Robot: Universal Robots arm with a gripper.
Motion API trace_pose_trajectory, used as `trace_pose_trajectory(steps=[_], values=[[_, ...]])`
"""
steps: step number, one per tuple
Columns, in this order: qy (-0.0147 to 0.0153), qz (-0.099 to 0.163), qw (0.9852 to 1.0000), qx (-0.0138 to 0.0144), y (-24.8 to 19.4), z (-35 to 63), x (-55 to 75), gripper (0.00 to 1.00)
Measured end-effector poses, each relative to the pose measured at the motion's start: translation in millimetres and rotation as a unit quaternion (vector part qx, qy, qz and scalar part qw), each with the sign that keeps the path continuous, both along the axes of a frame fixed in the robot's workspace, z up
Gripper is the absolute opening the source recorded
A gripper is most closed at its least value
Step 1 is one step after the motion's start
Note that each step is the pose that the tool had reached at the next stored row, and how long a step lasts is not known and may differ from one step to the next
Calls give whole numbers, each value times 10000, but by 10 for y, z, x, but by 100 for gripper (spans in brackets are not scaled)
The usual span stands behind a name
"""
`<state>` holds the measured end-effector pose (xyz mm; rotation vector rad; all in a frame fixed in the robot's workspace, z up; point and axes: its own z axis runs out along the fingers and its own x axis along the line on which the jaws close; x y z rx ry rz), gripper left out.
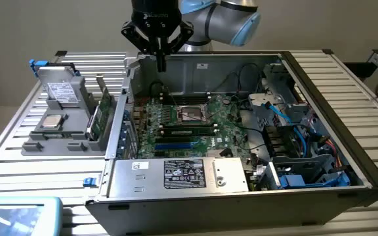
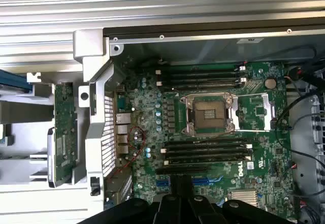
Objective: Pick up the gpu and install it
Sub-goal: 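Reach for the gpu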
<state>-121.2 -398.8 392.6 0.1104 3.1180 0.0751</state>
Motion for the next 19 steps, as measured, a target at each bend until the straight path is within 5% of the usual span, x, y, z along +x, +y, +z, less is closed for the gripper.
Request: trace_pose_trajectory(steps=[13, 19], values=[[0, 0, 10000, 0, 0, 0, -1, 12], [-14, 0, 10000, 0, 0, 0, -147, 12]])
